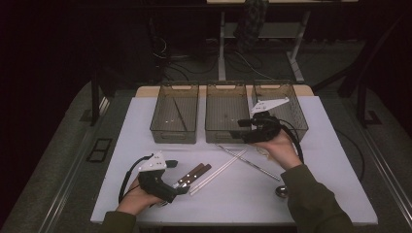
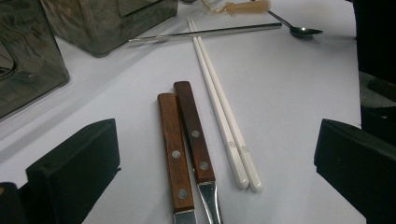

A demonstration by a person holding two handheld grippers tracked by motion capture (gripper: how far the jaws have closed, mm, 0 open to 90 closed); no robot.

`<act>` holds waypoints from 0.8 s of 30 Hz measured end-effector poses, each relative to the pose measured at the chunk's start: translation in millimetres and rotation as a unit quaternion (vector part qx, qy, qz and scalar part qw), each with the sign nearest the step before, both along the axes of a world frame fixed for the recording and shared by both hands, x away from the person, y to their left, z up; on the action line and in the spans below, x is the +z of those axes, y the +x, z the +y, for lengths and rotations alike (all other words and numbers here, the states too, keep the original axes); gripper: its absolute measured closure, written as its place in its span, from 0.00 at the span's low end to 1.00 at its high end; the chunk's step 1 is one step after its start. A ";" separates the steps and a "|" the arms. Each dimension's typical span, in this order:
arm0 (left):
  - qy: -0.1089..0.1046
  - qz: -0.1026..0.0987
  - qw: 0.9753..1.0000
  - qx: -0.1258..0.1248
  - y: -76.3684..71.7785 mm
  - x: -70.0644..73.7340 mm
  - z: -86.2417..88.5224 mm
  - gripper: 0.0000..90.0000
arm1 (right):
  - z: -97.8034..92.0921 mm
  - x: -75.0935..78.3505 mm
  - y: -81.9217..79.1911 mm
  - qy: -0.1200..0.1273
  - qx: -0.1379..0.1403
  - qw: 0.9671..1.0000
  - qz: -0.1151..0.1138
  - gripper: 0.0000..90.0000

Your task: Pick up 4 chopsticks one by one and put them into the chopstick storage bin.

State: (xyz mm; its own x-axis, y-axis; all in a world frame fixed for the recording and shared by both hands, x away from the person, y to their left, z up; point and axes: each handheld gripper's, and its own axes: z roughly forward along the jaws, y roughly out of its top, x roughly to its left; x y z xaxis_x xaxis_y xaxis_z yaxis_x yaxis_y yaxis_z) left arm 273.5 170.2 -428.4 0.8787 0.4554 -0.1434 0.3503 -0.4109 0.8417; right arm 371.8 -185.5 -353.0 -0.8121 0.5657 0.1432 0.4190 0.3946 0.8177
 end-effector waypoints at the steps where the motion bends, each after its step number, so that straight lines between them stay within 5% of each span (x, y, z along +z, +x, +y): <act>1: -0.001 0.000 1.000 0.000 0.0 0.0 0.1 0.00 | -3.1 -2.2 -1.9 0.001 0.000 1.000 0.001 0.46; 12: 0.002 0.000 1.000 0.003 -0.2 -0.2 0.5 0.00 | -34.8 -27.3 -23.7 -0.004 -0.004 1.000 0.009 0.53; 24: 0.006 -0.005 1.000 -0.002 -1.6 1.0 -0.9 0.00 | -61.8 -52.6 -46.5 -0.043 0.000 0.999 0.033 0.67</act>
